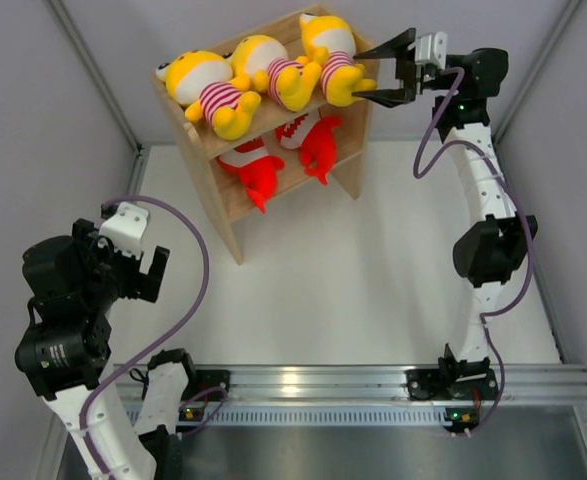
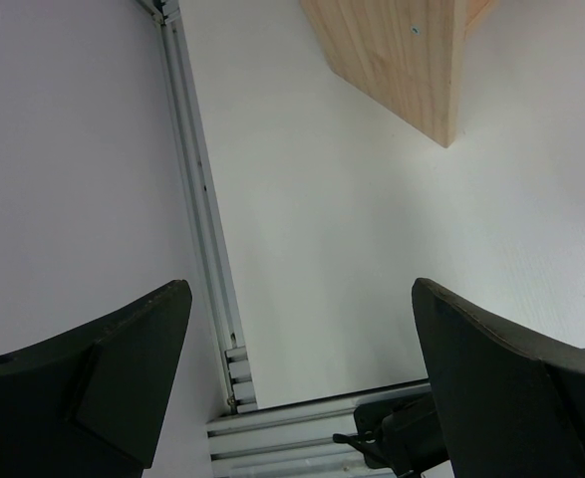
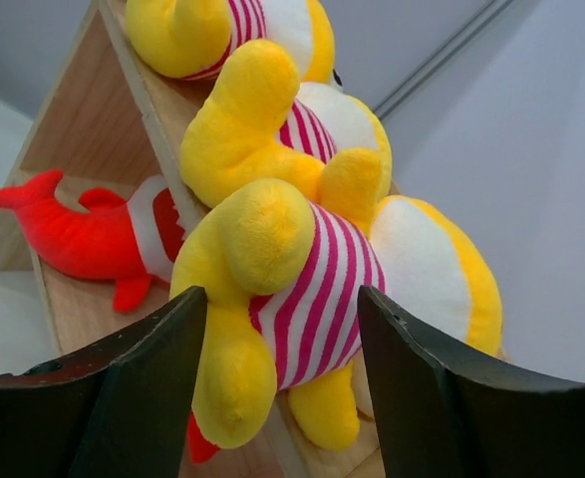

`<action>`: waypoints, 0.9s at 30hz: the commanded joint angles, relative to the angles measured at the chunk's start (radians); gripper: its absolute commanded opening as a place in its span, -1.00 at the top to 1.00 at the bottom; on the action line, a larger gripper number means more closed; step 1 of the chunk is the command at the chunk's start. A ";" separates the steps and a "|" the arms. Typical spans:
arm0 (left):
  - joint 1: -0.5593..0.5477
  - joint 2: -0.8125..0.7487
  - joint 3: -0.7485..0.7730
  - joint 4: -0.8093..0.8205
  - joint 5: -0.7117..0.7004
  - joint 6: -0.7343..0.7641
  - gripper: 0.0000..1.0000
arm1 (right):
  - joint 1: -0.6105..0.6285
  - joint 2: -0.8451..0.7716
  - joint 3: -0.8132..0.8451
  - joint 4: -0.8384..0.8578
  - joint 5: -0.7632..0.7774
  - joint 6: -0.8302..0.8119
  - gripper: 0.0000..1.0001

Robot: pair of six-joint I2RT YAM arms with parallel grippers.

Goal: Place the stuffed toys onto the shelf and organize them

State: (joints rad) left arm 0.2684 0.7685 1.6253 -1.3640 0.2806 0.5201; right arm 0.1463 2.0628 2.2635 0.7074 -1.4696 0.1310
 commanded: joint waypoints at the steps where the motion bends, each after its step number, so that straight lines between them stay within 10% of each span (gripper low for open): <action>1: 0.006 -0.005 -0.004 -0.007 0.023 0.008 -0.97 | 0.021 -0.104 -0.036 0.024 0.060 -0.047 -0.27; 6: 0.006 -0.014 -0.010 -0.009 0.017 0.012 -0.97 | 0.022 -0.164 -0.047 -0.282 0.089 -0.269 -0.35; 16: 0.005 -0.018 -0.015 -0.009 0.012 0.012 -0.97 | 0.012 -0.308 -0.202 -0.244 0.121 -0.245 -0.51; 18: 0.005 -0.020 -0.015 -0.009 0.011 0.014 -0.97 | 0.006 -0.406 -0.301 -0.239 0.227 -0.234 -0.51; 22: 0.005 -0.023 -0.025 -0.007 -0.004 0.012 -0.97 | 0.056 -0.591 -0.387 -0.547 0.910 -0.278 -0.30; 27: 0.006 -0.020 -0.035 -0.007 -0.018 0.001 -0.97 | 0.093 -0.753 -0.557 -0.729 1.405 0.048 -0.20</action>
State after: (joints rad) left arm 0.2687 0.7490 1.5993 -1.3643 0.2707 0.5255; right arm 0.2222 1.4170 1.8259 0.0952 -0.5064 -0.0002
